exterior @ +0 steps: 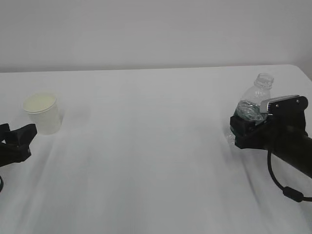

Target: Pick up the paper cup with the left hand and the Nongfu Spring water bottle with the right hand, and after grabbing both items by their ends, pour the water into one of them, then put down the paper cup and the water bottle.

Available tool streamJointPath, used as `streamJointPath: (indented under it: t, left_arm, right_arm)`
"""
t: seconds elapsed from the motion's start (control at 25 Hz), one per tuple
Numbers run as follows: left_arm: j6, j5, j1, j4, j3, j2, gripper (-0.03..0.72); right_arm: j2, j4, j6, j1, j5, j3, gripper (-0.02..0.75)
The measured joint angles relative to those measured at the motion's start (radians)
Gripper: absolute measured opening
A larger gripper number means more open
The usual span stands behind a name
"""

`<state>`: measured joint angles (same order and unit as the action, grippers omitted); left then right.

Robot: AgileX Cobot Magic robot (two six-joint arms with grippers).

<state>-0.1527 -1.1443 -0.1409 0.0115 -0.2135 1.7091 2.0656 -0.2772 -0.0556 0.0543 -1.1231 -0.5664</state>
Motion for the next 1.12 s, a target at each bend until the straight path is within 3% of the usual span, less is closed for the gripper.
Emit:
streamJointPath:
  t: [0.92,1.12]
  left_arm:
    - [0.0,0.0,0.0,-0.002,0.0,0.0,0.461]
    - [0.0,0.0,0.0,-0.004,0.0,0.0,0.493]
  right_arm:
    - [-0.154,-0.035,0.0,0.0,0.007,0.103,0.419]
    - [-0.237,-0.037,0.002,0.0,0.007,0.154,0.419]
